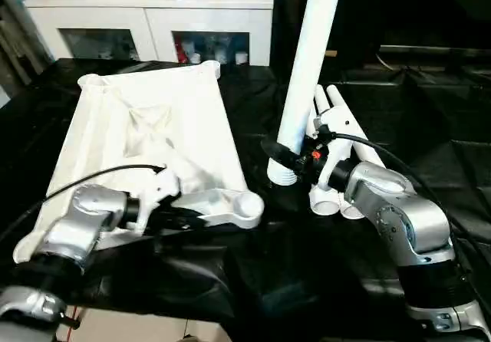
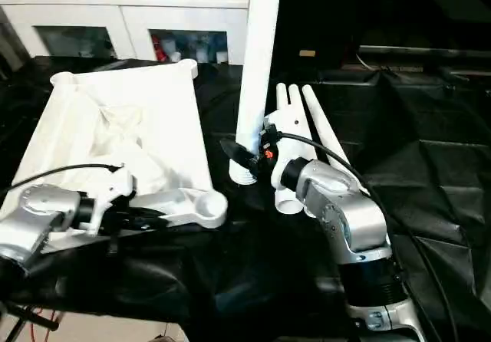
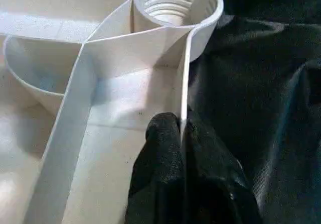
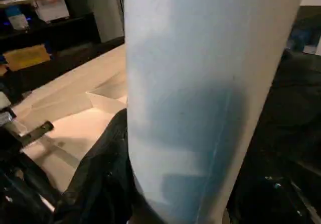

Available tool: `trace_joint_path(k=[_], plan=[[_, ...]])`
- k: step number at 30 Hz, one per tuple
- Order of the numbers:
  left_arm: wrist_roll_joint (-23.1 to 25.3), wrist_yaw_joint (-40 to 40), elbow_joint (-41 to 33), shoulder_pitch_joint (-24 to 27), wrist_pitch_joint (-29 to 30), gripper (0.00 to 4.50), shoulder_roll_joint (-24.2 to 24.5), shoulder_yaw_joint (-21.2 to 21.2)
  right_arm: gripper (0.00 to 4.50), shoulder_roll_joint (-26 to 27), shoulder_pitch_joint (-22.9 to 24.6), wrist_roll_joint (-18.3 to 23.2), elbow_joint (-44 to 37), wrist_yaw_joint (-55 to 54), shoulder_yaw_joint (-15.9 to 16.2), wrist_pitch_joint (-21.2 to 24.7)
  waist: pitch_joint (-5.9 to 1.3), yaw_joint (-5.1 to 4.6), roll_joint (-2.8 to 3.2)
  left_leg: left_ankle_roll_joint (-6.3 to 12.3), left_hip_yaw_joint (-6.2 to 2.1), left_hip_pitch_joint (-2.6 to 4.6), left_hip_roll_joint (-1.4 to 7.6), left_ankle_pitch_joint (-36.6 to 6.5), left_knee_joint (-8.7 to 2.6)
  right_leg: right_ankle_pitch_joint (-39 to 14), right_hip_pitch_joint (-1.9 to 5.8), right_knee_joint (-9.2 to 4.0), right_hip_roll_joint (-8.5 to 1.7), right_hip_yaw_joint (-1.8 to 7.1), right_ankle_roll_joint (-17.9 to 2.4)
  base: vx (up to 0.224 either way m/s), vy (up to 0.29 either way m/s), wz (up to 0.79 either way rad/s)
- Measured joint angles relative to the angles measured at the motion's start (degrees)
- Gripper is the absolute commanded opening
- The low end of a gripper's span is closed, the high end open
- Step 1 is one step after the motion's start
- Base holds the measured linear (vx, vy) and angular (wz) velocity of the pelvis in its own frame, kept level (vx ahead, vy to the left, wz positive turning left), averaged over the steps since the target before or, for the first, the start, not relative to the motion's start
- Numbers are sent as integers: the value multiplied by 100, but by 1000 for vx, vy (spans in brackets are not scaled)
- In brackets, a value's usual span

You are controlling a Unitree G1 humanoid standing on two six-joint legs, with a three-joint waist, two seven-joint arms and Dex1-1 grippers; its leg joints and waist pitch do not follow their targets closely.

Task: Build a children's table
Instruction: Insert table leg to table base

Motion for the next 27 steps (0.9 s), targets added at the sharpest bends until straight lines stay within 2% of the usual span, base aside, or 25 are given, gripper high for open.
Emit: trace_joint_path(k=[7,9,11,16,21,23,27], plan=[[375,663,-481,86,141,0,-356,-93,191,65,-67,136,251,208,52,76,-3,30,-5,7,4,1,-9,-3,-4,-2,4,-12,-6,4,1,0,0,0],[386,859,-637,119,334,0,-465,-96,191,62,-136,138,304,281,79,137,-3,32,-5,6,4,2,-8,-2,-5,-2,4,-7,-7,3,1,0,0,0],[384,986,-791,145,547,0,-556,-98,191,-50,-189,136,314,437,214,254,-6,38,-32,4,3,4,-6,-2,-9,-3,4,-2,-6,0,2,0,0,0],[378,1146,-933,191,659,0,-761,-85,191,-98,-190,45,638,617,531,290,-8,73,-49,5,3,1,-7,-1,-7,-3,2,-4,-6,0,2,0,0,0],[377,1149,-1016,241,650,0,-773,-75,191,-147,-195,-79,786,621,543,290,-8,103,-52,5,4,-2,-7,-1,-7,-6,1,-7,-6,0,6,0,0,0],[377,1162,-1033,246,668,58,-774,-78,191,-169,-232,-79,789,622,535,287,-8,108,-52,6,4,-3,-7,-1,-7,-7,0,-7,-6,0,7,0,0,0],[383,1241,-1001,245,599,62,-814,-86,191,-156,-285,-79,855,611,503,176,-12,146,-65,6,3,-2,-6,-1,-7,-7,1,-6,-6,-1,8,0,0,0]])
